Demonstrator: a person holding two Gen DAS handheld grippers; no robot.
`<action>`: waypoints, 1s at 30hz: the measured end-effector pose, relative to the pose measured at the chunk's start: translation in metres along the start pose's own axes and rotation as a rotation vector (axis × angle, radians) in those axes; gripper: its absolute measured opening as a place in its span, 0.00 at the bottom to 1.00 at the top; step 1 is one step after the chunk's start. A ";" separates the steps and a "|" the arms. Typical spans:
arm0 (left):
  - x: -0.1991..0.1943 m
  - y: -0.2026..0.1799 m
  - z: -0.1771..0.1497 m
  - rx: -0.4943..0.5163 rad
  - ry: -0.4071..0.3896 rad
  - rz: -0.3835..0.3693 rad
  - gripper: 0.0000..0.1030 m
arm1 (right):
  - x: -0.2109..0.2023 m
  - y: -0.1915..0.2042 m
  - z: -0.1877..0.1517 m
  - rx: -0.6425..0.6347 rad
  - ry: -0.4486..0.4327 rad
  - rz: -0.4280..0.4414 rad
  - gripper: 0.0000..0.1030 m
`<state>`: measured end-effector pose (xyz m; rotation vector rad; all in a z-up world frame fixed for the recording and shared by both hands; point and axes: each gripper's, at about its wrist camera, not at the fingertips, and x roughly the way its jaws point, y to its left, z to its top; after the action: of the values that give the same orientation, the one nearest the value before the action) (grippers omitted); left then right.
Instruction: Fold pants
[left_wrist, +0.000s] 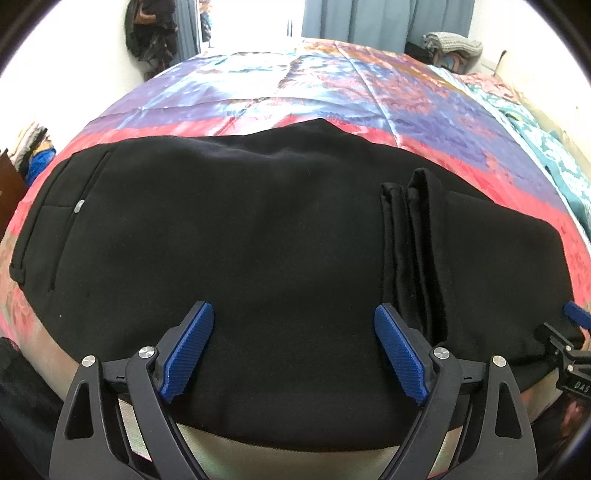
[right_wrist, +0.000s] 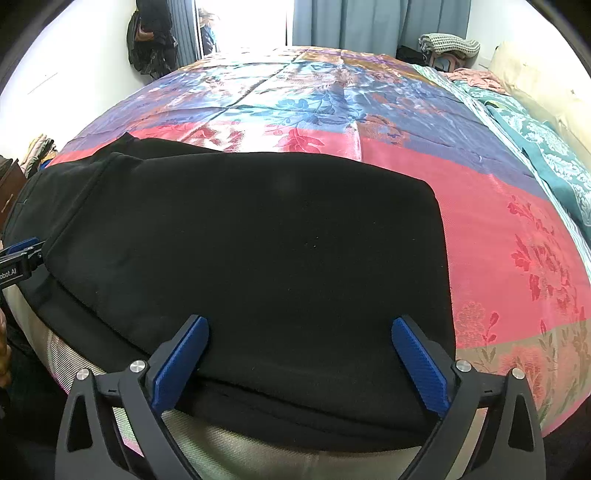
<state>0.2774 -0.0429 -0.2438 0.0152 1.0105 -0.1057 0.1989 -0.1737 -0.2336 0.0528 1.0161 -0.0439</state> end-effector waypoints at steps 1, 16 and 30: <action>0.000 0.000 0.000 0.002 -0.001 0.000 0.88 | 0.000 0.000 0.000 0.000 0.001 -0.001 0.97; -0.055 0.139 0.057 -0.266 -0.065 -0.024 0.87 | -0.015 -0.016 0.017 0.090 -0.003 0.073 1.00; 0.036 0.271 0.073 -0.488 0.137 -0.288 0.93 | -0.076 -0.033 -0.026 0.175 -0.062 0.111 1.00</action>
<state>0.3833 0.2196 -0.2451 -0.5767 1.1497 -0.1197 0.1354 -0.2040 -0.1835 0.2660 0.9442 -0.0333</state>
